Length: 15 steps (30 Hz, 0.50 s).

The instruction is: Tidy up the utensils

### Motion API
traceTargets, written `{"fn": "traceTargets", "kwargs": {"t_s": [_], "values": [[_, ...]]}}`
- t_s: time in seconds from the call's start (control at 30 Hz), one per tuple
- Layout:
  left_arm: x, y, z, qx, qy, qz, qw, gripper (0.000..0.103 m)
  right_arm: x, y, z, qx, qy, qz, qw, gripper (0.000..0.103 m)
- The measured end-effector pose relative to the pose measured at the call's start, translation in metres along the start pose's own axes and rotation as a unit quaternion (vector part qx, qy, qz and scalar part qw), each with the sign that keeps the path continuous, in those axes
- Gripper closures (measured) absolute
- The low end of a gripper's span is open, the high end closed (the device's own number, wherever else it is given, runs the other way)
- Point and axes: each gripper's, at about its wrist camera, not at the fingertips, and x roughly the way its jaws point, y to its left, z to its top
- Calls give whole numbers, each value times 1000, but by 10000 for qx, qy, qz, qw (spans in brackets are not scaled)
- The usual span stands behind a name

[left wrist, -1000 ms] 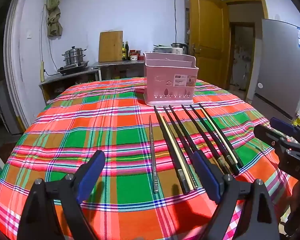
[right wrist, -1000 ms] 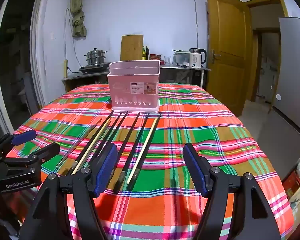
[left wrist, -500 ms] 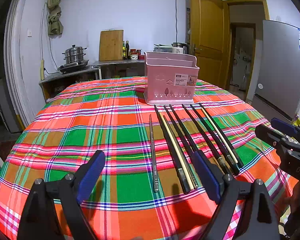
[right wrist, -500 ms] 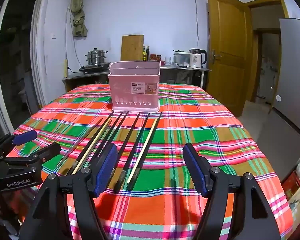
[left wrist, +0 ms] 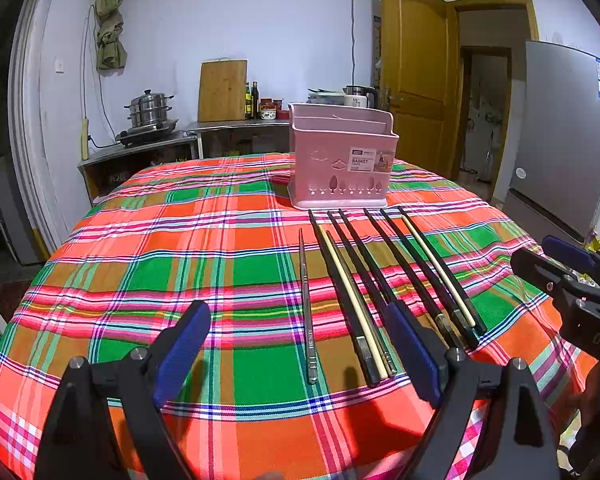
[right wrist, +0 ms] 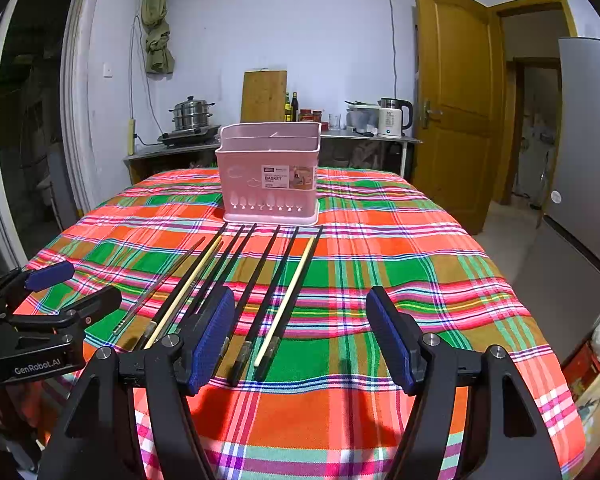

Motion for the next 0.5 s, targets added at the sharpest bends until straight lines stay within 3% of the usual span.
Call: {"fn": "traceTargets", "kwargs": {"t_s": [0.5], "values": [[-1, 1, -1, -14, 2, -2, 10000, 12, 0, 1, 1, -10, 0, -9, 10000, 34]]}}
